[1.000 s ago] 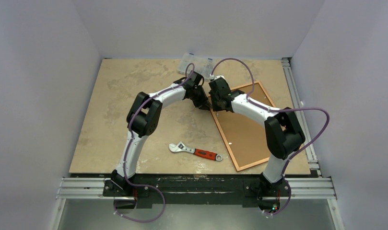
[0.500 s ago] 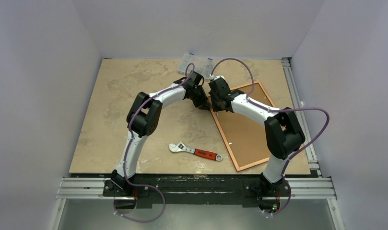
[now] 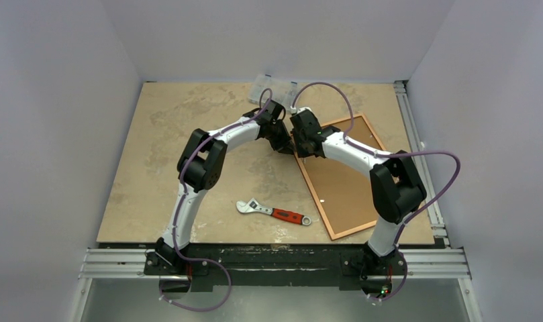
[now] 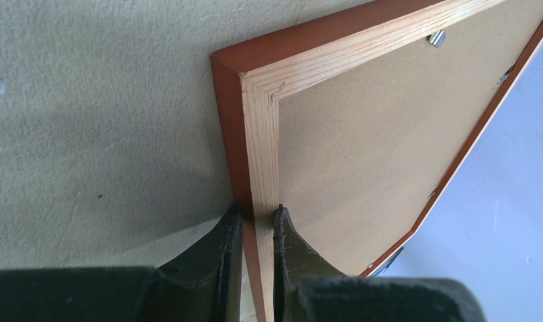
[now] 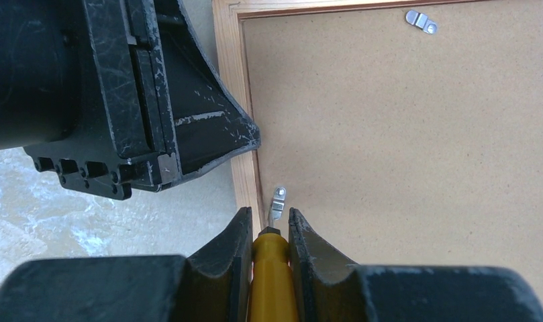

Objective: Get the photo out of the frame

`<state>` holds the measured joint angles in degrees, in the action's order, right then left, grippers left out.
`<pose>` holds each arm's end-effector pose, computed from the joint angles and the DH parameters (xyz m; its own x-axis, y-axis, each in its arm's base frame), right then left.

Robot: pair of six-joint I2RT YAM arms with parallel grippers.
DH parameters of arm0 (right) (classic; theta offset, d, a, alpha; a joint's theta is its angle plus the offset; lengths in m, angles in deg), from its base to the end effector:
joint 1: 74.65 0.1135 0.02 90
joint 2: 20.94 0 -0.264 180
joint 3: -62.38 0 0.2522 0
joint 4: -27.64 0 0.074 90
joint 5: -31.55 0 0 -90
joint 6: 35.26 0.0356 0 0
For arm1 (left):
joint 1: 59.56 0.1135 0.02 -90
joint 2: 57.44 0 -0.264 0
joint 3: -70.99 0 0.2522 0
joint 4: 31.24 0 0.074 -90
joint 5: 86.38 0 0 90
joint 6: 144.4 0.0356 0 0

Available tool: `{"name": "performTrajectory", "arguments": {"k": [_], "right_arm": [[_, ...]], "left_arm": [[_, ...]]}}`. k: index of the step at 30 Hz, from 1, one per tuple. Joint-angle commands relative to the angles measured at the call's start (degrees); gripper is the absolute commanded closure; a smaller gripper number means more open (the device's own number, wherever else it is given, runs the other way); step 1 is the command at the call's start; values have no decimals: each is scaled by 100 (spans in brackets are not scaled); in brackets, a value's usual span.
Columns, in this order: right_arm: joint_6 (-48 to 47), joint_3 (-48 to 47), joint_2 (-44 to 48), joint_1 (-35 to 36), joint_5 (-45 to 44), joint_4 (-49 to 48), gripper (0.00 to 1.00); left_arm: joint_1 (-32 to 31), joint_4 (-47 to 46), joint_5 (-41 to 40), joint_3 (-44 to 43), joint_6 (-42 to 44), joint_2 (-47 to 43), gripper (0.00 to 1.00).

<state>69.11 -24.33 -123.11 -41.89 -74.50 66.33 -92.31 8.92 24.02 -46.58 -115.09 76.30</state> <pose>0.3267 0.1985 0.2166 -0.7556 -0.2026 -0.6230 -0.2027 0.9766 -0.0717 0.4174 -0.2832 0.1446 -0.9265 -0.3758 -0.0184 -0.2826 0.7273 -0.6254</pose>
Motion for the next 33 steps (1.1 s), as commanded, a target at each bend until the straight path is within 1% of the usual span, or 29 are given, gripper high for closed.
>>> {"name": "performTrajectory", "arguments": {"k": [1,6,9,12,16,22,23,24,25,26,28,31,33], "right_arm": [[-212,-49,15,10,-485,551,100],[-203,8,71,9,-520,489,100],[-194,145,365,33,-161,303,100],[-25,195,724,34,-275,383,100],[150,452,1451,37,-357,563,100],[636,1413,2614,30,-173,587,100],[726,1586,2785,30,-112,573,100],[814,1756,2963,22,-39,534,100],[901,1932,3126,27,30,509,100],[973,2061,3306,29,73,505,100],[1084,2285,3531,23,109,558,100],[1227,2527,3825,25,23,683,100],[1332,2632,4022,23,-10,783,100]], "left_arm": [[32,-133,-100,-145,-49,149,100],[29,-119,-100,-148,-57,153,100],[32,-123,-95,-157,-57,155,100],[26,-109,-89,-170,-40,153,100],[26,-9,-50,-282,13,206,100],[15,175,43,-530,277,311,100],[22,222,80,-588,384,331,96],[36,245,112,-610,442,330,90],[47,235,162,-609,504,306,82],[54,215,245,-594,573,241,72],[47,224,326,-544,766,72,58],[-1,238,360,-286,950,-340,47],[-53,116,472,66,955,-667,40]]}}
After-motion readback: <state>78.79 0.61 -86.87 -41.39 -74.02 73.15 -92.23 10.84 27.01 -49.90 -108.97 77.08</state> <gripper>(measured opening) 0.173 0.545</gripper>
